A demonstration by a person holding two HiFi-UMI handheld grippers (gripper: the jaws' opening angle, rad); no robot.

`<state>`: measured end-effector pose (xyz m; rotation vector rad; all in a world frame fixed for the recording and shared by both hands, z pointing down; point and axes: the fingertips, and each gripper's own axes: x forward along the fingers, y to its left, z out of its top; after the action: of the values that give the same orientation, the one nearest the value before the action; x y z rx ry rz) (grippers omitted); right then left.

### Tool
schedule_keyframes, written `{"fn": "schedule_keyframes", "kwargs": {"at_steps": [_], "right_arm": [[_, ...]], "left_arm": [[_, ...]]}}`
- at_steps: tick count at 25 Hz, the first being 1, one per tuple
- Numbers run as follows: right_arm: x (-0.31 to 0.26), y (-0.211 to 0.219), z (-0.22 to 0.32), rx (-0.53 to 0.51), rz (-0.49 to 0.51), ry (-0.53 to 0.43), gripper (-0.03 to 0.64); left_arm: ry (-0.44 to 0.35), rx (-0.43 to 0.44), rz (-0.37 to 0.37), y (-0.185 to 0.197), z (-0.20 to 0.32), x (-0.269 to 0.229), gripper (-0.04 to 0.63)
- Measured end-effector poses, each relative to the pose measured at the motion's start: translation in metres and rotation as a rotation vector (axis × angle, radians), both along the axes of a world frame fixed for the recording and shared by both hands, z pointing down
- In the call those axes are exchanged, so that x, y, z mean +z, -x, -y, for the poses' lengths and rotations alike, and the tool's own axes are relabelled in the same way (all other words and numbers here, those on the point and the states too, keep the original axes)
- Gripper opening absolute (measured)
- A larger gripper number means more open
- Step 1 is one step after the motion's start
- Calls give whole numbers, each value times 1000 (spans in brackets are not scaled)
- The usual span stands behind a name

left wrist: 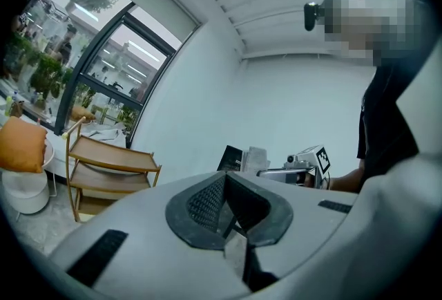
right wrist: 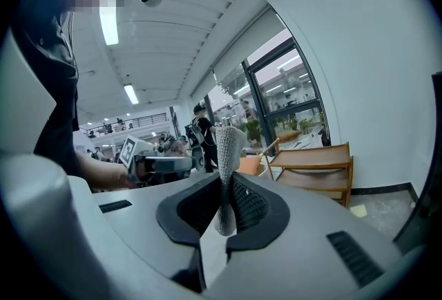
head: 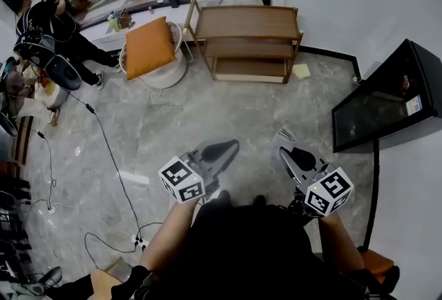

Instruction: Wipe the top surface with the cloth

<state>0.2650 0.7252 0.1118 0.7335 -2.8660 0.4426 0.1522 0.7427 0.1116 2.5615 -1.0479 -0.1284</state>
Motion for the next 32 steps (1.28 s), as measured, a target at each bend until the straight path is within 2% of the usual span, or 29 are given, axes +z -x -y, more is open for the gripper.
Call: {"fn": "schedule_keyframes", "kwargs": {"at_steps": [5,9,15,20,26,32], "right_arm": [[13,-10,15,-1,9,28,43],[25,6,32,-17,8,42,43],[37,56,80,-32,-46,43,43],[36,110,129,-40,-101,45,43],[21,177,196,20,-123,33,43],[24,205,244,87,-150,33,42]], "left_arm": [[18,-24,21,-9,5,4,11],[43,-40,28,7,15,18,11],[43,-57,4,57,66,35,11],[15,-61,2,116,122,30,11],[6,-32,5,188,185,20,11],[35,-4,-102,221,239,28,11]]}}
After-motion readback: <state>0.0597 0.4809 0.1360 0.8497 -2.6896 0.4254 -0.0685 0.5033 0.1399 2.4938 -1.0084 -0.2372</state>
